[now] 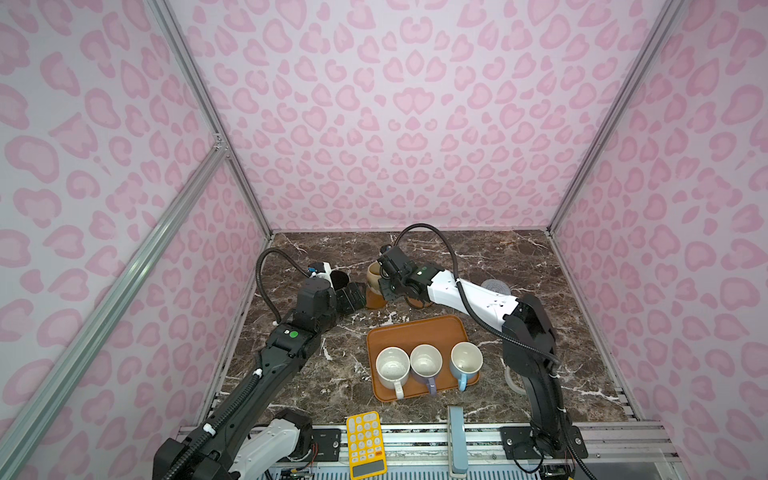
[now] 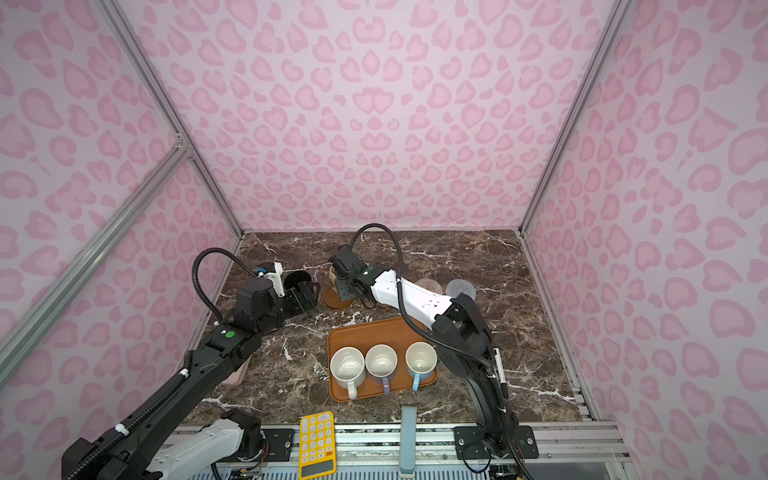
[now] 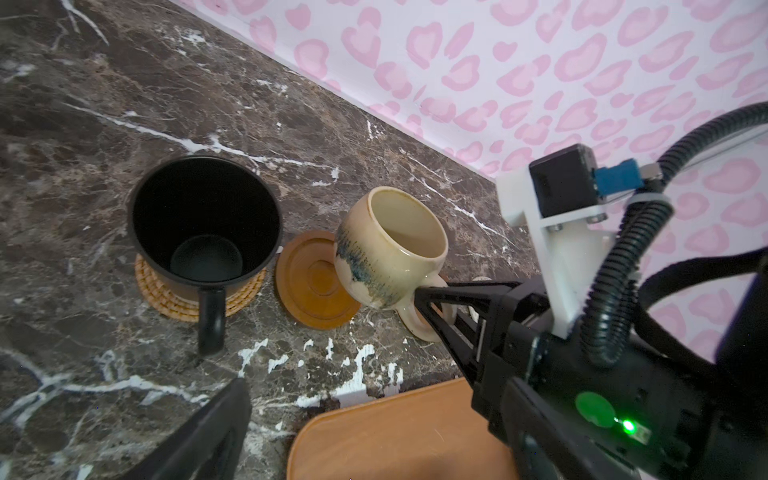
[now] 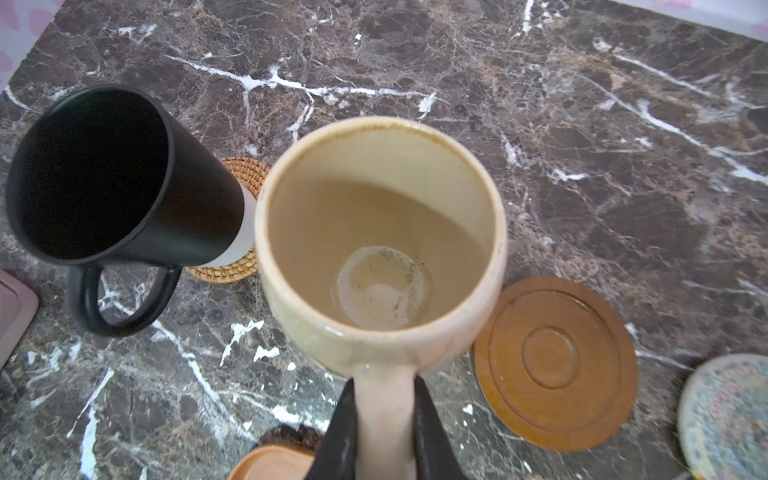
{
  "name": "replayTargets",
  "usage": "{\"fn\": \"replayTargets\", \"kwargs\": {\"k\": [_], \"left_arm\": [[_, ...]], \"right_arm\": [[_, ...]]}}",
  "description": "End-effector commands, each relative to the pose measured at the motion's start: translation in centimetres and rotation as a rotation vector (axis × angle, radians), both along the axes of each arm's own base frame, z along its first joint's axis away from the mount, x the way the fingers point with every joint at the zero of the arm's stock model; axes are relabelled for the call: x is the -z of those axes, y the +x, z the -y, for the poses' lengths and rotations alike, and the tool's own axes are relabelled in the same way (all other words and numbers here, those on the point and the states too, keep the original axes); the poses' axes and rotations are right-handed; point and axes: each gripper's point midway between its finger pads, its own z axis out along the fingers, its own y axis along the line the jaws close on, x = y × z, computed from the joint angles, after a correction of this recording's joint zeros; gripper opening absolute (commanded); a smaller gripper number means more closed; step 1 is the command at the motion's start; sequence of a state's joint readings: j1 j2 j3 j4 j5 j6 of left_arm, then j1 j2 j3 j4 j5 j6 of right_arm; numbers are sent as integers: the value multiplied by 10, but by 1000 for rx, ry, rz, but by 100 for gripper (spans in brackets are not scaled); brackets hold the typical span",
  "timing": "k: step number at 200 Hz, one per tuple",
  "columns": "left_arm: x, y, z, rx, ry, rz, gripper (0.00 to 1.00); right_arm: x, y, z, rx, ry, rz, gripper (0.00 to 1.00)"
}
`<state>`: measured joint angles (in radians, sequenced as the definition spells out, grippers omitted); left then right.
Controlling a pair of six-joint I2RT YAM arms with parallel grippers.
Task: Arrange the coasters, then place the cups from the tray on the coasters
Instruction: 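Carry the cream mug with the right gripper onto the large wooden coaster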
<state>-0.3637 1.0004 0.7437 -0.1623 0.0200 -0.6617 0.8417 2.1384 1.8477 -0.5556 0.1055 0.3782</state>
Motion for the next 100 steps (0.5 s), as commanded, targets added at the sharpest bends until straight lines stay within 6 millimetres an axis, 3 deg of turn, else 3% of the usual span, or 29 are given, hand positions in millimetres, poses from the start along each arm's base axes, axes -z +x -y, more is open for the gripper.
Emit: {"fn": "replayTargets", "kwargs": {"k": [1, 42, 100], "left_arm": [[-1, -2, 1, 5, -25, 14, 97], [16, -7, -2, 2, -18, -14, 97], [17, -12, -1, 18, -25, -14, 97]], "right_arm": [[0, 10, -15, 2, 4, 40, 0], [15, 9, -19, 24, -42, 39, 0], [44, -8, -22, 37, -45, -13, 0]]}}
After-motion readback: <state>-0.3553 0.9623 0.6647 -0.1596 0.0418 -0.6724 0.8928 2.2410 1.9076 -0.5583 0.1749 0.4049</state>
